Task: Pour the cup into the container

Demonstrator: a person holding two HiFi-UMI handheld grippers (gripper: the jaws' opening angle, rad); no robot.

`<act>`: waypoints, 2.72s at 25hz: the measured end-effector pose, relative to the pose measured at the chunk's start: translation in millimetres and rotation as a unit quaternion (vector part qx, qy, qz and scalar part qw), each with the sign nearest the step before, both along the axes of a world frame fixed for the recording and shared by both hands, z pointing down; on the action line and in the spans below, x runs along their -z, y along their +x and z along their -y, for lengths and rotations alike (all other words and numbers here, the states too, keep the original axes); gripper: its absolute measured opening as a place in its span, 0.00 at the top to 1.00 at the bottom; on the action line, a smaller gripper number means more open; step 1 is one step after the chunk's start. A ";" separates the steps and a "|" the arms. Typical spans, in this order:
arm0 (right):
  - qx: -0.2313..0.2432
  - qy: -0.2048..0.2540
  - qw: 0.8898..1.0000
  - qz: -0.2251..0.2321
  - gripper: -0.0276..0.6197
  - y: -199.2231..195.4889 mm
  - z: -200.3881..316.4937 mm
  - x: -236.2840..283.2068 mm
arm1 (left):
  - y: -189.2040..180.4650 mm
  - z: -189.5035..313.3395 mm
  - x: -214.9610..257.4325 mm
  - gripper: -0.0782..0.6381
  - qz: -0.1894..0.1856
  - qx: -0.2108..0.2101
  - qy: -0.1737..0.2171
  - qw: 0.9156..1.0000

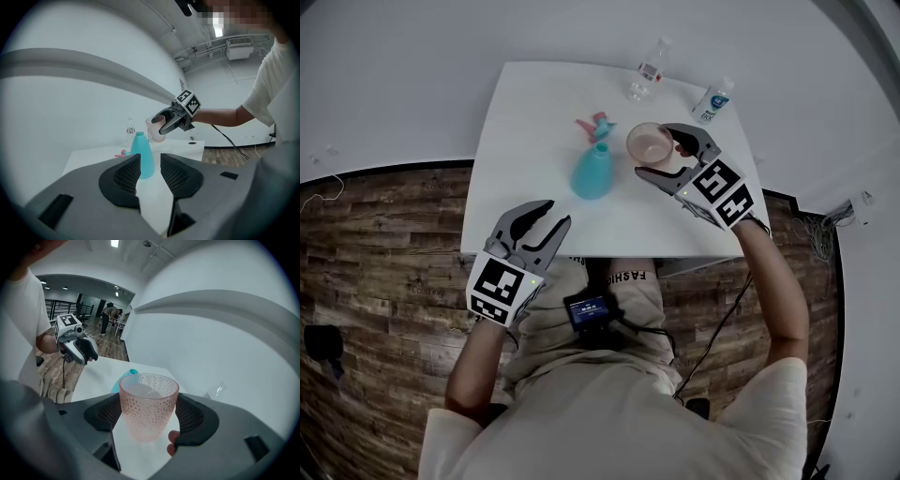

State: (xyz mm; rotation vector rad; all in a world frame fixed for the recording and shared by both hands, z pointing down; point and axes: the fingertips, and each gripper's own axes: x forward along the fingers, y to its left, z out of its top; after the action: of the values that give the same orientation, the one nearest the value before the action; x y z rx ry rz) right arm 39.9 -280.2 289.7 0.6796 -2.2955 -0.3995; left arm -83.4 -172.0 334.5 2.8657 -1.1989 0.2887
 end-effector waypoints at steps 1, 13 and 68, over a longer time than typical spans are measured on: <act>-0.001 0.002 1.000 -0.003 0.40 -0.9 -0.2 0.1 | 0.2 -0.4 0.4 0.69 -0.001 0.000 0.000 1.000; -0.006 0.017 0.999 -0.032 0.40 -14.9 8.2 0.0 | 7.4 -2.9 -0.1 0.69 -0.004 -0.009 0.001 1.000; 0.009 0.069 0.985 -0.160 0.40 -28.6 28.5 1.7 | -0.1 -3.6 -11.7 0.69 -0.005 -0.005 -0.011 1.000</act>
State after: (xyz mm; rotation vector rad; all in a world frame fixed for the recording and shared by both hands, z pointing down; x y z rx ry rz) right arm 11.3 -308.6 288.0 0.6136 -1.9835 -0.6340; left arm -83.5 -168.4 346.1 2.8524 -1.1725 0.2861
